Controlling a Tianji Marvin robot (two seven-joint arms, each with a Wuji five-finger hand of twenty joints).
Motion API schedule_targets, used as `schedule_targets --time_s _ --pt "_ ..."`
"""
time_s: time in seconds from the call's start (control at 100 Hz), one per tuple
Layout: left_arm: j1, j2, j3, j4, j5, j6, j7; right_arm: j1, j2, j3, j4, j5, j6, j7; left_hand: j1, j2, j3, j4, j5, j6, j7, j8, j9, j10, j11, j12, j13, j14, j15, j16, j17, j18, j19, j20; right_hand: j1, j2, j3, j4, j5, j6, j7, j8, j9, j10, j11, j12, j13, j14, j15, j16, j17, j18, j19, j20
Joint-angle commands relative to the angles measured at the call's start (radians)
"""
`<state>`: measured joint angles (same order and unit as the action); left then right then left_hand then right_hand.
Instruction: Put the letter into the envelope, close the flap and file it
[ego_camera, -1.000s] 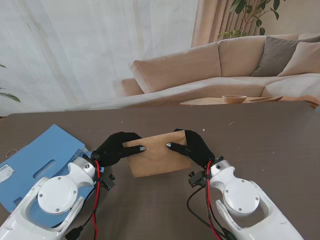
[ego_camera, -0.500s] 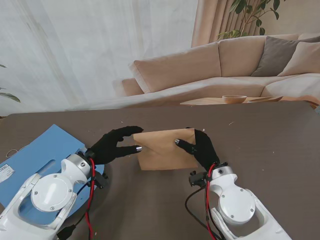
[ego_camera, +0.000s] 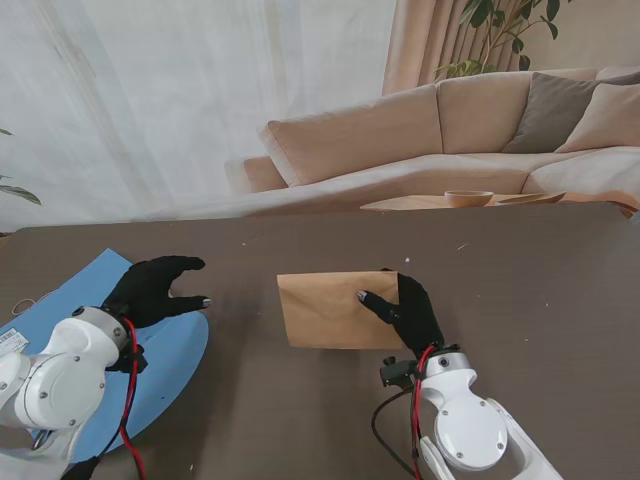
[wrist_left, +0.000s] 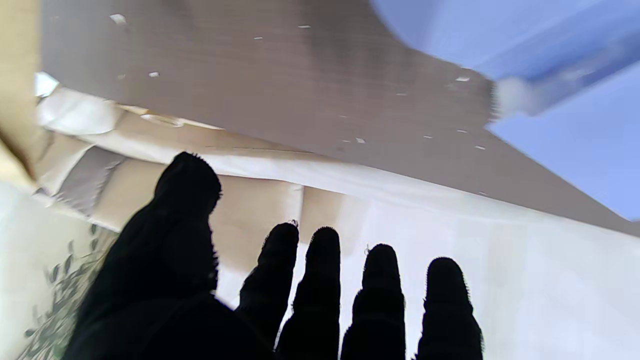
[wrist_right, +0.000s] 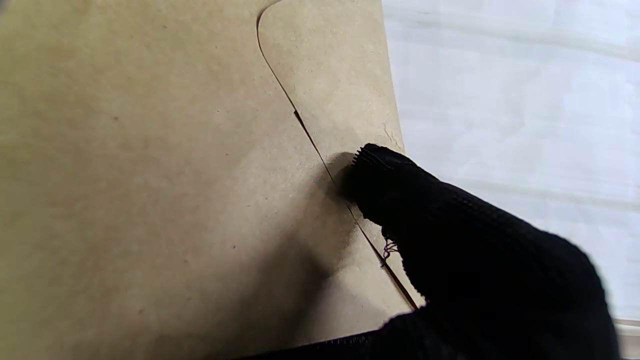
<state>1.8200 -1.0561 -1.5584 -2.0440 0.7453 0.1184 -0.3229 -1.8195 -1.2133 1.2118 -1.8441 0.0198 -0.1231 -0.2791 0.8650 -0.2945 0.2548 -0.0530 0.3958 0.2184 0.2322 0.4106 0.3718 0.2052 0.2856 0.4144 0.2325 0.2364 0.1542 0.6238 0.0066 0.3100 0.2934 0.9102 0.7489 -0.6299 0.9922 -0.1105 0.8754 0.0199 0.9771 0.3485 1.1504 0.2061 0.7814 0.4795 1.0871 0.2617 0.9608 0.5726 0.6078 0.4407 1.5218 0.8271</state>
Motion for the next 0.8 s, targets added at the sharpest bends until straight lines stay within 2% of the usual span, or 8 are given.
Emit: schedule_targets --time_s 0.0,0.15,0.18,0.25,0.44,0.56,0.68,0.79 --pt "0.03 0.001 -0.014 0.02 0.029 -0.006 0.01 -0.01 -0.003 0.004 0.003 0.003 -0.001 0.021 0.016 0.054 -0.024 0.014 0.0 -0.004 -0.025 -0.009 -0.008 -0.013 -0.009 -0.006 0.01 -0.004 -0.022 0.019 -0.002 -0.022 -0.025 0.025 0.047 -0.005 0.027 -0.016 0.054 -0.014 0.016 -0.003 0.043 0.004 -0.005 -0.004 0.031 0.006 0.009 0.004 0.003 0.021 0.039 0.004" --pt "0.061 -0.005 -0.044 0.079 0.152 0.007 0.068 -0.017 -0.004 0.008 0.001 0.003 -0.013 0.016 0.023 0.068 -0.052 0.018 0.003 -0.008 -0.022 -0.002 0.011 -0.019 0.007 0.005 0.022 -0.002 -0.018 0.028 0.021 -0.01 -0.017 0.029 0.049 -0.007 0.028 -0.015 0.054 -0.012 0.017 -0.003 0.044 0.006 -0.004 -0.003 0.031 0.01 0.009 0.003 0.003 0.02 0.04 0.004" --pt "0.062 -0.005 -0.048 0.095 0.179 0.011 0.079 -0.019 -0.004 0.009 0.0 0.0 -0.015 0.014 0.055 0.088 -0.121 0.029 -0.003 -0.011 -0.022 0.012 0.013 -0.024 0.014 0.023 0.026 -0.003 -0.021 0.046 0.024 -0.013 -0.018 0.036 0.048 -0.007 0.028 -0.016 0.054 -0.011 0.017 -0.003 0.044 0.005 -0.004 -0.003 0.031 0.009 0.009 0.003 0.003 0.02 0.04 0.003" --pt "0.061 -0.006 -0.058 0.136 0.241 0.024 0.106 -0.025 -0.004 0.011 -0.004 -0.005 -0.02 0.011 0.059 0.094 -0.134 0.031 0.008 -0.016 -0.015 0.016 0.037 -0.026 0.034 0.035 0.042 0.0 -0.013 0.053 0.031 -0.011 -0.016 0.039 0.048 -0.007 0.028 -0.016 0.053 -0.013 0.017 -0.002 0.044 0.005 -0.004 -0.003 0.032 0.008 0.009 0.003 0.003 0.02 0.041 0.003" --pt "0.052 -0.001 -0.093 0.201 0.337 0.098 0.081 -0.032 -0.005 0.013 -0.009 -0.003 -0.028 0.004 0.054 0.119 -0.16 0.031 0.059 -0.025 0.013 0.032 0.062 -0.032 0.078 0.07 0.055 -0.001 0.012 0.085 0.045 -0.013 -0.004 0.049 0.048 -0.007 0.028 -0.015 0.053 -0.014 0.017 -0.003 0.044 0.004 -0.005 -0.003 0.031 0.009 0.009 0.002 0.003 0.02 0.041 0.002" --pt "0.032 0.001 -0.096 0.246 0.386 0.141 0.077 -0.031 -0.005 0.012 -0.009 -0.001 -0.03 0.003 0.076 0.142 -0.222 0.038 0.154 -0.009 0.033 0.062 0.016 -0.038 0.064 0.095 0.014 -0.019 0.001 0.101 0.025 -0.036 -0.012 0.056 0.047 -0.007 0.028 -0.016 0.055 -0.016 0.017 -0.002 0.044 0.003 -0.005 -0.003 0.031 0.009 0.009 0.002 0.003 0.02 0.041 0.002" --pt "0.003 0.003 -0.089 0.291 0.405 0.177 0.074 -0.032 -0.006 0.011 -0.009 -0.007 -0.031 -0.003 0.075 0.152 -0.228 0.039 0.195 0.0 0.037 0.066 -0.038 -0.049 0.052 0.094 -0.035 -0.047 -0.015 0.093 0.009 -0.059 -0.017 0.054 0.047 -0.007 0.027 -0.016 0.054 -0.017 0.017 -0.002 0.044 0.002 -0.006 -0.003 0.03 0.009 0.009 0.002 0.003 0.02 0.041 0.001" --pt "-0.021 0.004 -0.077 0.33 0.405 0.207 0.078 -0.031 -0.007 0.009 -0.008 -0.008 -0.032 -0.006 0.071 0.158 -0.235 0.04 0.17 -0.008 0.005 0.057 -0.059 -0.058 0.056 0.101 -0.043 -0.056 -0.011 0.094 0.009 -0.066 -0.015 0.056 0.047 -0.007 0.027 -0.015 0.055 -0.018 0.017 -0.002 0.044 0.003 -0.005 -0.002 0.03 0.009 0.009 0.002 0.003 0.02 0.041 0.001"
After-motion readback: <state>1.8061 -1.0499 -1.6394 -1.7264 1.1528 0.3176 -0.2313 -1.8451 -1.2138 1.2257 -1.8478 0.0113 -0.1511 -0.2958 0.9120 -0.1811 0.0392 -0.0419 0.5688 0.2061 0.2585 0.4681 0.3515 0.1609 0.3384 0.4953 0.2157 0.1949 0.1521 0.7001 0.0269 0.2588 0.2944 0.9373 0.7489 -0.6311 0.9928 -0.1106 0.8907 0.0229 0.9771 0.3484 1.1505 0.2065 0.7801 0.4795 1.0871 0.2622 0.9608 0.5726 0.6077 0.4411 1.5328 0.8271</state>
